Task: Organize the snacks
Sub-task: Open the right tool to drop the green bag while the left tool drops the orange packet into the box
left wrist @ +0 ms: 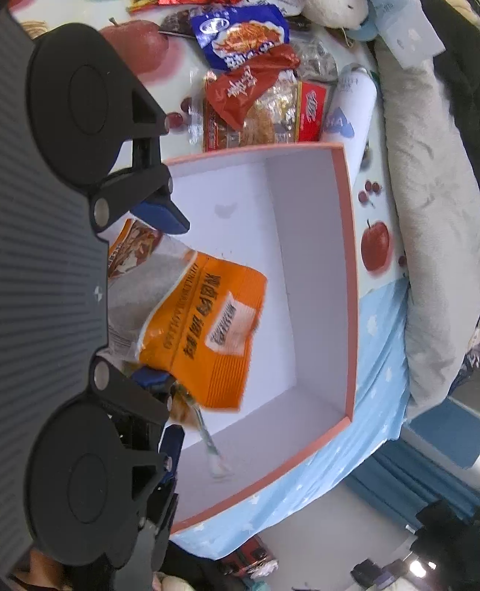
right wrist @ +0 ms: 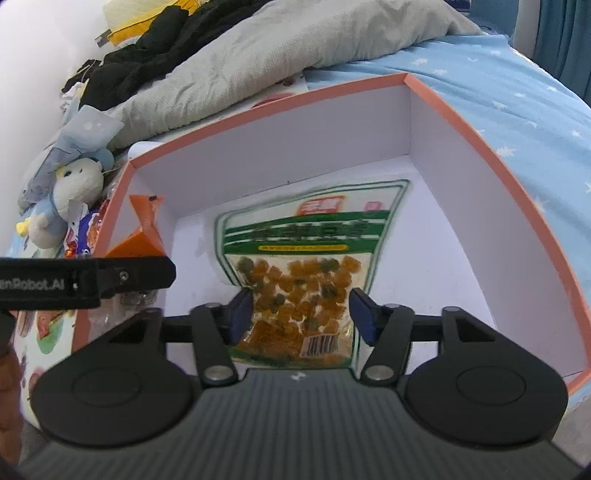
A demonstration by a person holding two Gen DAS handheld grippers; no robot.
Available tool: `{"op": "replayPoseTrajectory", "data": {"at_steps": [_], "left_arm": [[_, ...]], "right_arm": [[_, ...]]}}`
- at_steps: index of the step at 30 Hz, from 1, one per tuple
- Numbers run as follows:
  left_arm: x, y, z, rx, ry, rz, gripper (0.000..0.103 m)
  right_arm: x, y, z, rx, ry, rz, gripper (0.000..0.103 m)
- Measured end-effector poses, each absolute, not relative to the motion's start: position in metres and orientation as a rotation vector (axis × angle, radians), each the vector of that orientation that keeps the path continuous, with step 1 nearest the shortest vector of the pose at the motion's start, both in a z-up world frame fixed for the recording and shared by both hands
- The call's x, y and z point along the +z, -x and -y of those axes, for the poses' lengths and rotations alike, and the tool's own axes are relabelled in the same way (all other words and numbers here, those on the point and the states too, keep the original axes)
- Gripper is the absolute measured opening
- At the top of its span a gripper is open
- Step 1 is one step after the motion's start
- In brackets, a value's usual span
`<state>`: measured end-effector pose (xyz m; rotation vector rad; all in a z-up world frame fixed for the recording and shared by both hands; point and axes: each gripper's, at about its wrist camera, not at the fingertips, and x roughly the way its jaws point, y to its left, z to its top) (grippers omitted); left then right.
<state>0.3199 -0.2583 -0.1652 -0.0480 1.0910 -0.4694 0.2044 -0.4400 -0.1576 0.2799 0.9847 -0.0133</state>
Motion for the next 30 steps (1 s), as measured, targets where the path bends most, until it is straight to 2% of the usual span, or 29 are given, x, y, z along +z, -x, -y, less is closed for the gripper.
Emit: {"op": "replayPoseTrajectory", "data": {"at_steps": [7, 16, 30], "left_arm": [[-0.145, -0.306, 0.254, -0.465, 0.035, -1.044, 0.083], [-0.092, -0.276, 0.233, -0.472, 0.045, -0.915, 0.083], [-0.027, -0.191, 0.148, -0.423, 0.111, -0.754, 0.083]], "right_arm": [[-0.146, -0.196, 0.445, -0.043, -0.294, -0.949, 0.062], [-0.093, -0.168, 0.433, -0.038, -0.289, -0.811, 0.062], [-0.032, -0.106, 0.379, 0.016, -0.265, -0.649, 0.062]]}}
